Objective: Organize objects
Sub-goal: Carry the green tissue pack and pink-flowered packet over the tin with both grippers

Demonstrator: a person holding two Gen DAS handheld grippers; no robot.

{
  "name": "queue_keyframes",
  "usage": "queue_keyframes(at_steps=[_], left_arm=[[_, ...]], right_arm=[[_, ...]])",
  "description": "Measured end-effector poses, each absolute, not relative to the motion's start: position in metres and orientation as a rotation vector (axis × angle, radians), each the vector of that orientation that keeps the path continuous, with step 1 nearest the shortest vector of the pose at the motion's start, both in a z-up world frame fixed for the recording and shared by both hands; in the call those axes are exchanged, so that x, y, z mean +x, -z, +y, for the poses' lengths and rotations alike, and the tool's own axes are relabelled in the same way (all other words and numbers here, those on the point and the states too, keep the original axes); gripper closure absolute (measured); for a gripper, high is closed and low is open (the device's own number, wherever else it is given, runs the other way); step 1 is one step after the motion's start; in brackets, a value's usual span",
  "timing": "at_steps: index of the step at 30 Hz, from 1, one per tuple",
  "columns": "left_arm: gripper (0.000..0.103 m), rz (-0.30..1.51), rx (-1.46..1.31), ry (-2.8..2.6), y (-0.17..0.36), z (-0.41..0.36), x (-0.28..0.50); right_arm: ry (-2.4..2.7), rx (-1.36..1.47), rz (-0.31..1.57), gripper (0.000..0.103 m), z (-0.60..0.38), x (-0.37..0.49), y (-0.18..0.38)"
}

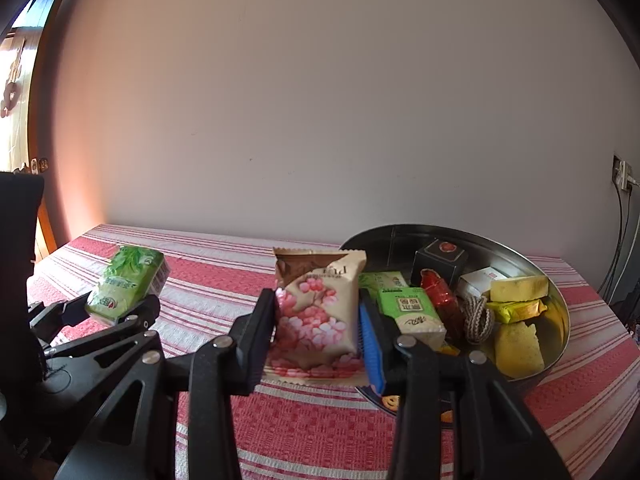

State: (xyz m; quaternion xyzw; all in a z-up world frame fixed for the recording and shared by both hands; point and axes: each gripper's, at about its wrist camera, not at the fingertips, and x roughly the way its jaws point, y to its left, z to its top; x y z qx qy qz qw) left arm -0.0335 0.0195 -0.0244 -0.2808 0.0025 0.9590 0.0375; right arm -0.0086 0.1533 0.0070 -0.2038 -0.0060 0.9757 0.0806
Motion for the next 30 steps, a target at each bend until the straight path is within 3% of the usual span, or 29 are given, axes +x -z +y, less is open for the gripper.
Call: queue_keyframes(at_steps=[30], left_arm=[[0.046,0.027,-0.595,-2.894,-0.019,0.091,0.004]], right_arm=[[-2.832,-0.44,0.034,0.063,0.238,0.025,-0.032]])
